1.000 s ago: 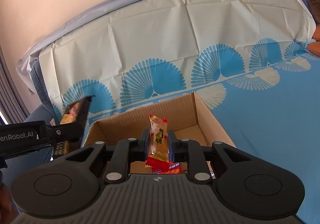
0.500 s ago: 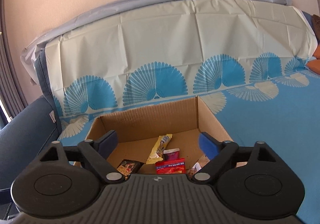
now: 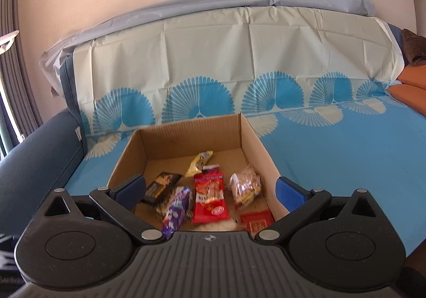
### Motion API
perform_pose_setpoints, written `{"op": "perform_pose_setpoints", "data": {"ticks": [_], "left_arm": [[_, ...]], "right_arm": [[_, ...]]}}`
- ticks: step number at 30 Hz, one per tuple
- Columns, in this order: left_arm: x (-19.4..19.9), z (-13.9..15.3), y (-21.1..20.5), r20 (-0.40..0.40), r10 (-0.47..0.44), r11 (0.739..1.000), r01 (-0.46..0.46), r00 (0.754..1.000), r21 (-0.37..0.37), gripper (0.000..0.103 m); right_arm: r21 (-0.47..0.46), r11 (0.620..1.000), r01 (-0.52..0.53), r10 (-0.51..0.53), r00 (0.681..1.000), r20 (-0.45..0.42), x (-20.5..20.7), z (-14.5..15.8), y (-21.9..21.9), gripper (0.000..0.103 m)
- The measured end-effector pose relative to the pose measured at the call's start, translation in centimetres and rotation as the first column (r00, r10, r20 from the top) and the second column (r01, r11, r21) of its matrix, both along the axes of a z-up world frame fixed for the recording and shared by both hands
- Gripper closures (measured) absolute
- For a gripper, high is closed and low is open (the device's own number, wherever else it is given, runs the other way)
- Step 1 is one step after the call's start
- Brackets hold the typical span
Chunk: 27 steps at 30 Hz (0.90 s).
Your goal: Organize snacks
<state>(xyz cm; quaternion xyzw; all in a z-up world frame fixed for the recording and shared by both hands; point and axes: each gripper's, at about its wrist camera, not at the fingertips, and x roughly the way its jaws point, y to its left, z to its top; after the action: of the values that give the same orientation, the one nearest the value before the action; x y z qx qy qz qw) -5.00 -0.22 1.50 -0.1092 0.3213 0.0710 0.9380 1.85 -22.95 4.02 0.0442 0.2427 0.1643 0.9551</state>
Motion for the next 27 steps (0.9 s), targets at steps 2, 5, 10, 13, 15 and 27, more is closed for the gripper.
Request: {"op": "perform_pose_setpoints", "data": {"ticks": [2,5,10,13,15,27], "left_arm": [[-0.1,-0.4,-0.3,-0.012,-0.008,1.000,0.008,1.000,0.008,0.000],[-0.4,-0.6,-0.5,-0.017,-0.005,1.000,0.005,1.000,0.011,0.000],[-1.0,-0.4,-0.9,0.000,0.012,0.998,-0.012,1.000,0.057,0.000],[-1.3,-0.1,-1.0,0.002,0.040,0.996,-0.041,0.999,0.075,0.000],[-1.5,0.0,-1.0,0.009,0.045,0.996,-0.046,0.999,0.083,0.000],[-2.4,0.0,-0.8,0.070,0.064,0.994,-0.069,0.996,0.083,0.000]], "right_arm": [[0.010,0.999,0.039,-0.039,0.999,-0.008,-1.9,-1.5,-0.6,0.001],[0.055,0.996,0.072,-0.072,0.997,0.000,-3.6,-2.8,-1.1,0.001],[0.019,1.000,0.023,-0.023,0.999,0.025,-4.3,-3.5,0.2,0.001],[0.007,1.000,0.014,-0.014,0.999,0.032,-4.5,-3.4,0.7,0.001],[0.010,1.000,0.006,-0.006,1.000,0.029,-4.6,-3.5,0.7,0.001],[-0.028,0.999,-0.023,0.024,0.999,0.043,-4.4,-4.2,1.4,0.001]]}}
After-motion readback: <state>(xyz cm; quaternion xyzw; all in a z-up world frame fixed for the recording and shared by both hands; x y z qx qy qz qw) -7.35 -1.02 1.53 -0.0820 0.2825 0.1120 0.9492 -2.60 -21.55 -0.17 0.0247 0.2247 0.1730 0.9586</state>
